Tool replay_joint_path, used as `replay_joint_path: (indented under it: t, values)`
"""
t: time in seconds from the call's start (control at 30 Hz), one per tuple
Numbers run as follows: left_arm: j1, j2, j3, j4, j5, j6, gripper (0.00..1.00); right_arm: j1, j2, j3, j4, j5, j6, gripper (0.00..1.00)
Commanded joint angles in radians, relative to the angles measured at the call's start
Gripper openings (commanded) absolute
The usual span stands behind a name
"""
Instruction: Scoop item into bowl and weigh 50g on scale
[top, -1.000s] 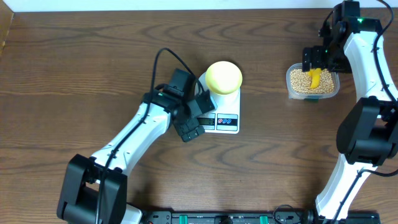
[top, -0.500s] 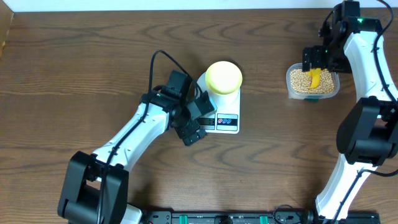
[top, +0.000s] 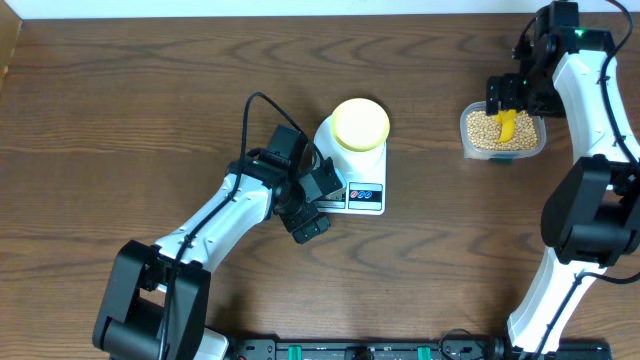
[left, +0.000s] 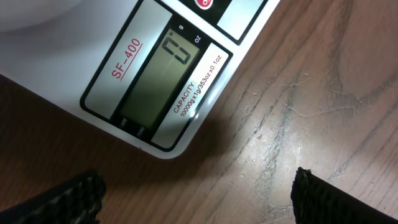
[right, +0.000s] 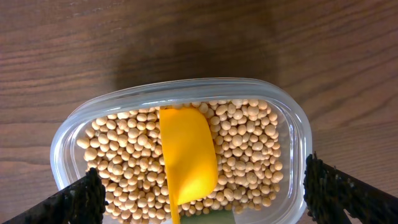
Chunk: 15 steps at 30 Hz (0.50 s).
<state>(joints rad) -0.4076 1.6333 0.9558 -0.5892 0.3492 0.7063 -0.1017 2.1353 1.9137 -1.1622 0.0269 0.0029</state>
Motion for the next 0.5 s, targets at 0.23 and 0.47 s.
replay_joint_path:
  t: [0.23, 0.47]
  values:
    - [-0.001, 0.013, -0.004, 0.034, -0.058, -0.005, 0.98, -0.002, 0.005, -0.006, 0.000, 0.005, 0.003, 0.99]
    - [-0.001, 0.013, -0.004, 0.034, -0.082, -0.005, 0.98, -0.002, 0.005, -0.006, -0.001, 0.005, 0.003, 0.99]
